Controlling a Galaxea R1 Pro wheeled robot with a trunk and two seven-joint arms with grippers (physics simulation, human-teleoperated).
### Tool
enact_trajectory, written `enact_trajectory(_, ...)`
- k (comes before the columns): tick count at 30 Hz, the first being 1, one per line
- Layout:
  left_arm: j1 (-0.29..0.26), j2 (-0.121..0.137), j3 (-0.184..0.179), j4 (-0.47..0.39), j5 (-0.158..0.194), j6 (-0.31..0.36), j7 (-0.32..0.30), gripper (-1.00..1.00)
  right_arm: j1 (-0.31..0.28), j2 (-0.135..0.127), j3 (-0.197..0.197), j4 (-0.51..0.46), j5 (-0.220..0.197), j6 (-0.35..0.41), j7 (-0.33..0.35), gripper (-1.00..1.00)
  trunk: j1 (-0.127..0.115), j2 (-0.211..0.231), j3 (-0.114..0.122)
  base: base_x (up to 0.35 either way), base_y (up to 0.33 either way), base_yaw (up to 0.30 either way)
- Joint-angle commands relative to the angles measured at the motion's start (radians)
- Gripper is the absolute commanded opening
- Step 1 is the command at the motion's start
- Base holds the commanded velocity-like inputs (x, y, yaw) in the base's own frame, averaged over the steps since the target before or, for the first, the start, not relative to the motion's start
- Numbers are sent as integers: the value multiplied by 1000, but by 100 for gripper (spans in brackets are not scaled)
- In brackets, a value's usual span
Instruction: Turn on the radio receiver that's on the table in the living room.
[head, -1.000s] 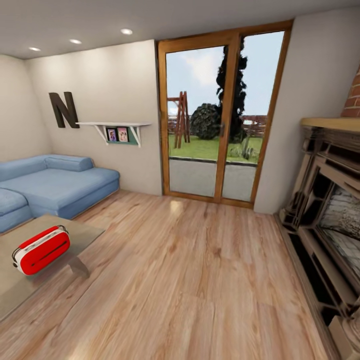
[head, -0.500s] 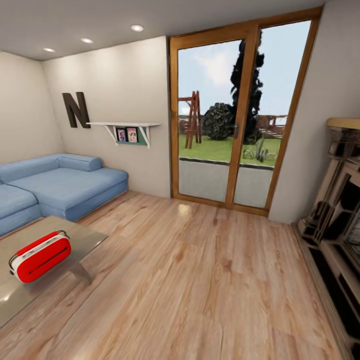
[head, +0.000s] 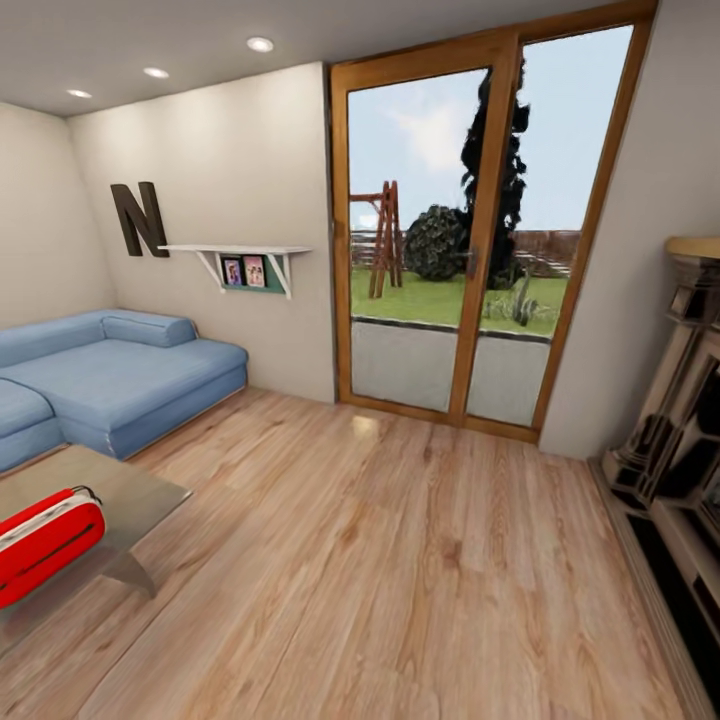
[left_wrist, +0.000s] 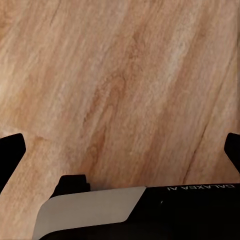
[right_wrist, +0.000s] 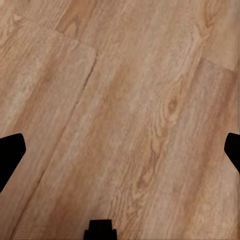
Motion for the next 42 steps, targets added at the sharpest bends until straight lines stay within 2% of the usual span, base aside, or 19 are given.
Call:
enact_trajectory(1,0,0,-1,-1,-1,-2,1,100,0,0,-1,0,3,-1,0,100,1,0,-1,326,-136,0)
enact_trajectory(36,0,-1,-1,0,-3,-2,1,100,-1,-1,-1,0,3,-1,5,100,1,0,-1,326,-136,0)
enact_trajectory(38,0,-1,-1,0,-3,-2,1,100,0,-1,-1,0,3,-1,18,100,1,0,-1,326,-135,0)
enact_trajectory(42,0,-1,-1,0,-3,-2,1,100,-1,-5,-2,0,3,-1,89,100,1,0,-1,326,-133,0)
